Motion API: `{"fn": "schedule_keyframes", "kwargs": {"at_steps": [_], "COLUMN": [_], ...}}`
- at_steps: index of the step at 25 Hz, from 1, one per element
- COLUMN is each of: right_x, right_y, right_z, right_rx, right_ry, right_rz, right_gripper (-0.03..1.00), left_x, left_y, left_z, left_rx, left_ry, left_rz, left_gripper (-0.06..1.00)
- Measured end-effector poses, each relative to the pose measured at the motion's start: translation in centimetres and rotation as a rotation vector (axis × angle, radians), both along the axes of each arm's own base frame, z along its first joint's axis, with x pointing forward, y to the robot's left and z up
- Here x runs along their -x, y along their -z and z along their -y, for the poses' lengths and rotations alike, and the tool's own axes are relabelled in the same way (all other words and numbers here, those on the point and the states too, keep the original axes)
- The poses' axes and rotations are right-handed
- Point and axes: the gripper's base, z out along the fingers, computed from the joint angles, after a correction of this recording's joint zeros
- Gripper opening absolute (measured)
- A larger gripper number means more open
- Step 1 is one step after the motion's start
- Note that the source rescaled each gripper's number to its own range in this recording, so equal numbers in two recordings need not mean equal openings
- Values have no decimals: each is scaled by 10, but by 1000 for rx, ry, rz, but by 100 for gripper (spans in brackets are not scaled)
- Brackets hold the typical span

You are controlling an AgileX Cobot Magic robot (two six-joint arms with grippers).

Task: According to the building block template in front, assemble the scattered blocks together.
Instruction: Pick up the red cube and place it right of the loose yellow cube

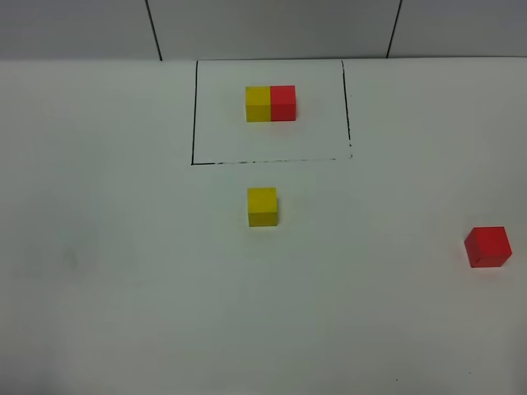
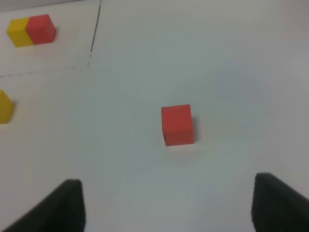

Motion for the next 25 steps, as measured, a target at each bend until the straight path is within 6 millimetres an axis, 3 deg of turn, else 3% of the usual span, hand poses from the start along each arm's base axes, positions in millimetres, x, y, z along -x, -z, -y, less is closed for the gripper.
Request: {"fn": "schedule_keyframes", "kwargs": {"at_steps": [21,25], "right_x": [0,-16], "right_y": [0,-3], "right_z": [0,0], "right_rx": [-8,2], "right_ry": [4,-1], "right_rz": [-4,-84], "right_gripper": [48,51], "left_x": [0,0], "left_y": [0,0], "left_z": [0,0], "left_rx": [1,1], "left_ry": [-7,-7], "left_rz": [0,0], "left_gripper": [68,68]}}
